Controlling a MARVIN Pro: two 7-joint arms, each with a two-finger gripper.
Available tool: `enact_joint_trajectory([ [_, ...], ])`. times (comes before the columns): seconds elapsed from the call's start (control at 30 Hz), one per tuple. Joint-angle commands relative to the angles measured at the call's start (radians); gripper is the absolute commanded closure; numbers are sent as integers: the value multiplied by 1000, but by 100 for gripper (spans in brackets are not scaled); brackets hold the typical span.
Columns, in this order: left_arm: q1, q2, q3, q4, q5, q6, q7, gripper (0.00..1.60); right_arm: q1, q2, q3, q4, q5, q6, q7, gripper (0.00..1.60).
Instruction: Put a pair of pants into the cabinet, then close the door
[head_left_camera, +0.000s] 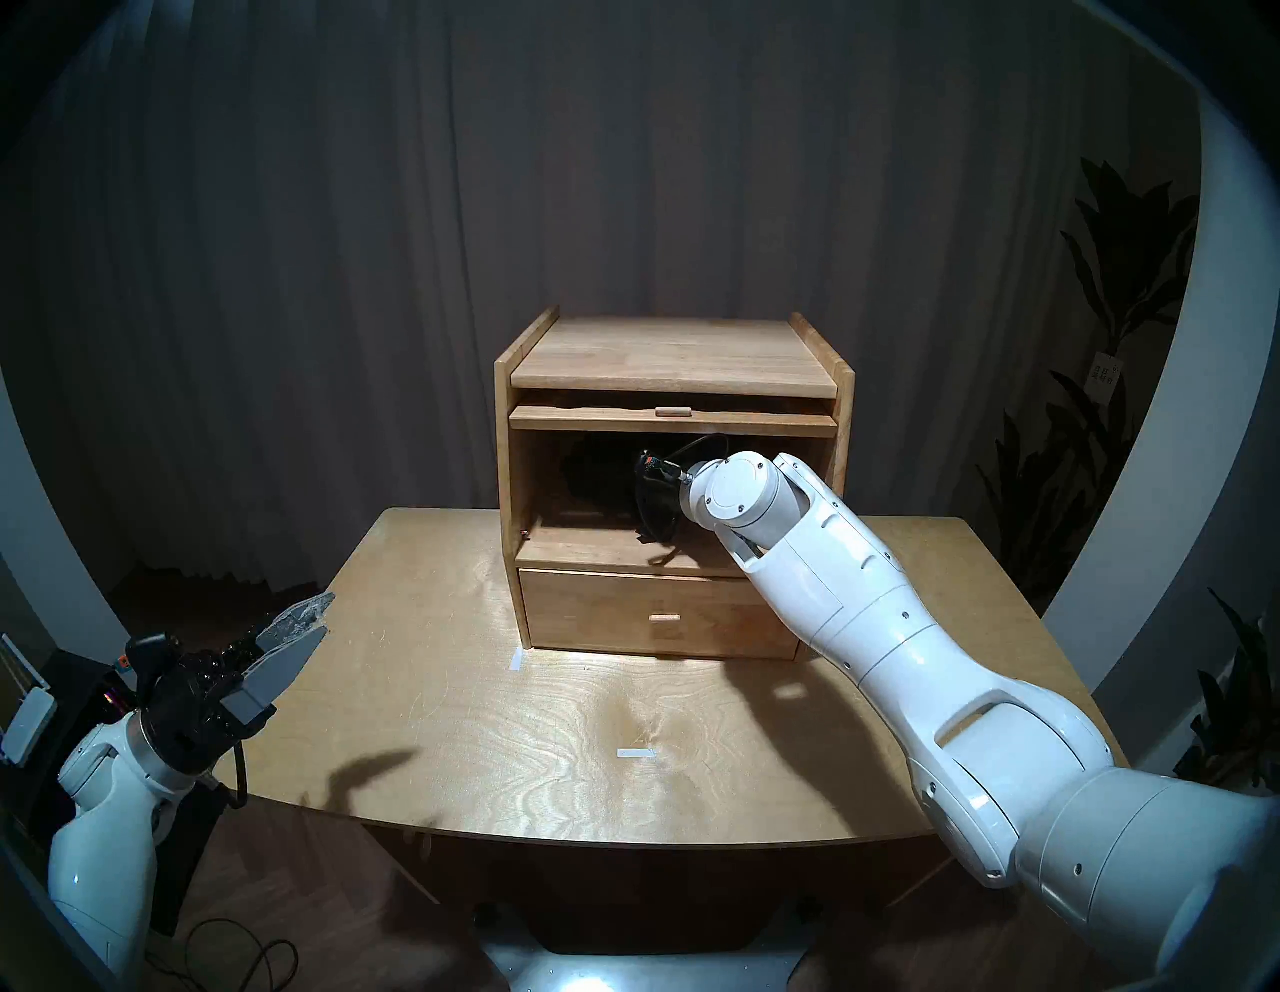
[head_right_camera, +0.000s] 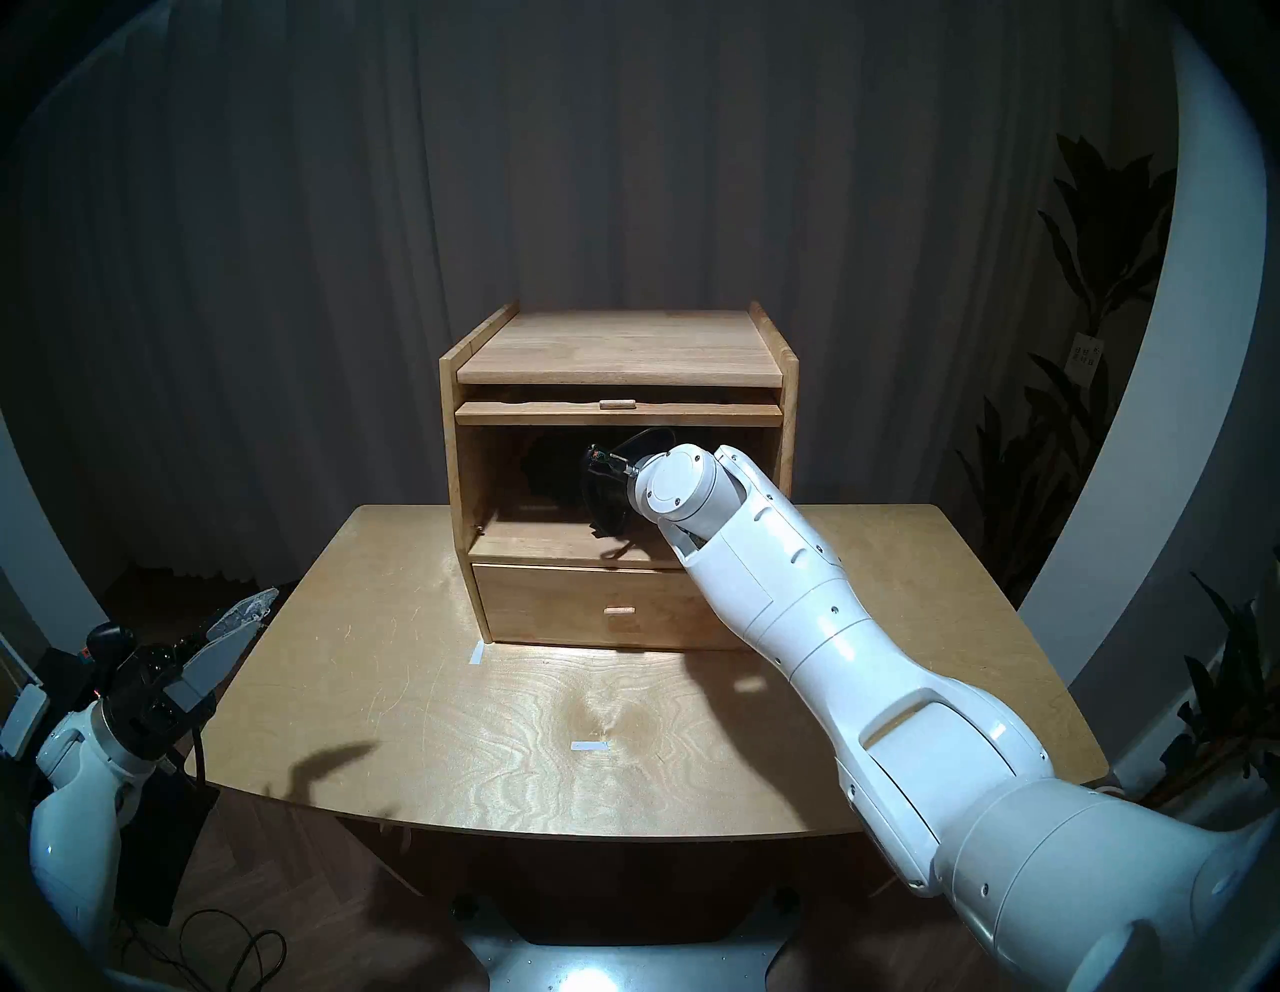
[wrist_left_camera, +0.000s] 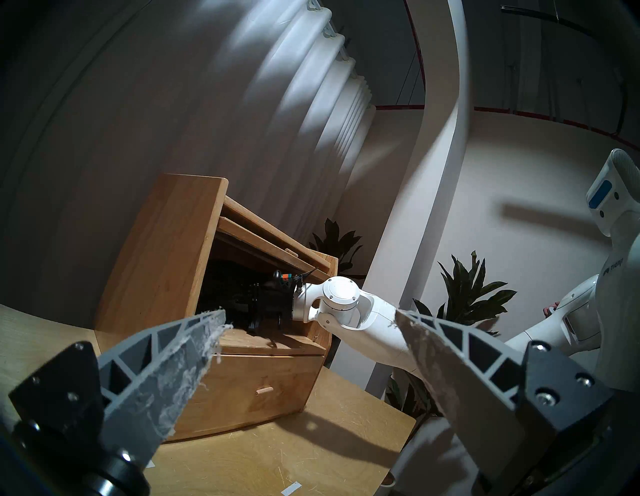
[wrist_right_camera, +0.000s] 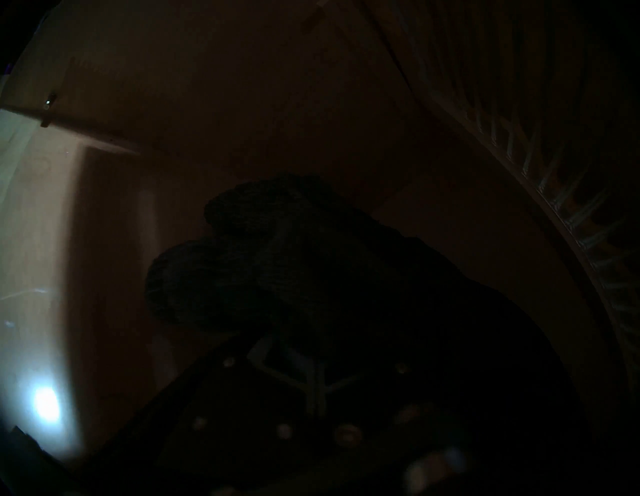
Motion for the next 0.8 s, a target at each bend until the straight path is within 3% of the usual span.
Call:
enact_joint_trajectory([
  [0.0,0,1,-5,-12,-4,2,-2,0,63,-18,-9,-1,25,-71,65,95],
  [0.03,0,1,-5,-12,-4,2,-2,0,45,-5,-13,-39,28,-72,81,95],
  [0.07,0,1,-5,-12,-4,1,-2,0,30,6,-21,-69,32,-77,107,0],
  [0.23,-1,1,-4,-11,-3,1,-2,0,8,38,-60,-118,60,-90,197,0],
  [0.5,-2,1,-4,-10,-3,1,-3,0,-29,102,-47,-243,119,-70,346,0],
  [0.73,-1,1,-4,-11,-3,1,-2,0,-62,145,-10,-326,138,-24,379,0],
  [0.77,-1,1,-5,-11,-4,1,-2,0,-72,164,-6,-352,125,-12,375,138],
])
